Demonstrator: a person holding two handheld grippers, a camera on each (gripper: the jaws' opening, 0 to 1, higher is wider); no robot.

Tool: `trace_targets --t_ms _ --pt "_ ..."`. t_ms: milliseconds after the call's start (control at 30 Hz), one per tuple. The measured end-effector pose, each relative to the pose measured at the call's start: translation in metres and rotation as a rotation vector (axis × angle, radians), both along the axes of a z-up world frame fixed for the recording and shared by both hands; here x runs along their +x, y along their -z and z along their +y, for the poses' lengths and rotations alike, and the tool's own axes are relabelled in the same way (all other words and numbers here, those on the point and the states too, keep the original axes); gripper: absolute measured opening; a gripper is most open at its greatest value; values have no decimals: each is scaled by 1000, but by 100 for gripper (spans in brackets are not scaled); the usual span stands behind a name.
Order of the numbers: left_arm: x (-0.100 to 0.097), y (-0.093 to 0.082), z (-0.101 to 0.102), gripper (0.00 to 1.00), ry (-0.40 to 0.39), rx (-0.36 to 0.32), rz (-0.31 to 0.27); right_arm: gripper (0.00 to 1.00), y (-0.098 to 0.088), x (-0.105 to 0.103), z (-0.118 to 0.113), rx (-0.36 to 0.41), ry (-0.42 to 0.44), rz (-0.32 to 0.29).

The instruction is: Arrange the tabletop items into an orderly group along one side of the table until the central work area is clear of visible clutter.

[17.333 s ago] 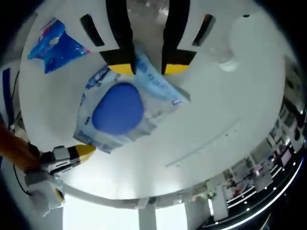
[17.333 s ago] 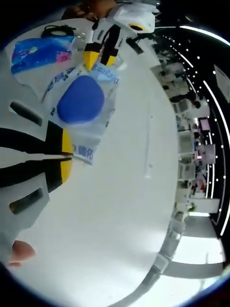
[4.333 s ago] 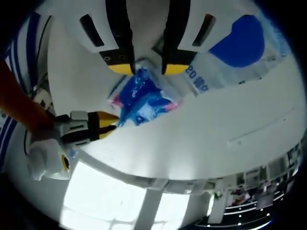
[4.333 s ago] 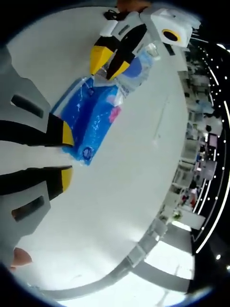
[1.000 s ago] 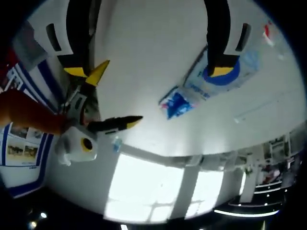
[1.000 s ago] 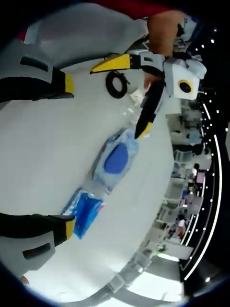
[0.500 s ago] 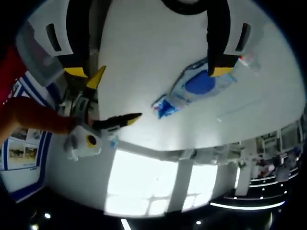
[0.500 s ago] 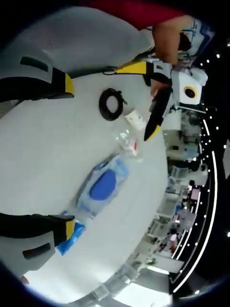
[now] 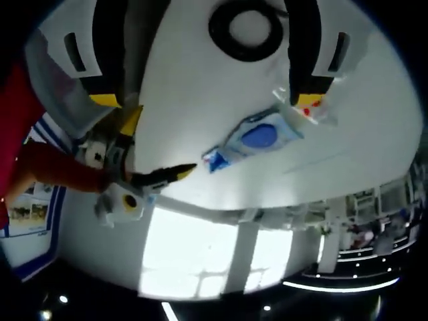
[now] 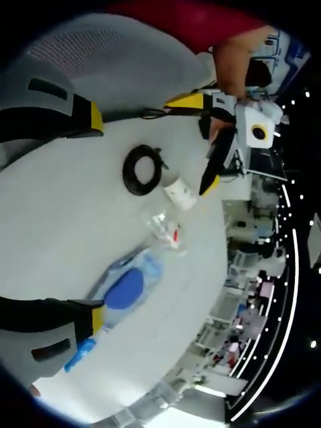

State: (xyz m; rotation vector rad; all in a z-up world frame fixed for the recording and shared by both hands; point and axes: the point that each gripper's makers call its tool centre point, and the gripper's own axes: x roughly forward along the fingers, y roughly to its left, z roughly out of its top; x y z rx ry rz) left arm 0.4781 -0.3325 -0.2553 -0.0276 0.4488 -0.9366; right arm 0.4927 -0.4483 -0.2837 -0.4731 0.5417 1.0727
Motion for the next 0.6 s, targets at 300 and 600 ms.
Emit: trace_targets --t_ms 300,600 --pt "-19 3 51 99 -56 -3 0 99 3 -13 38 1 -85 16" --pt "-36 5 85 99 -75 -4 0 99 6 -21 63 0 -145 29"
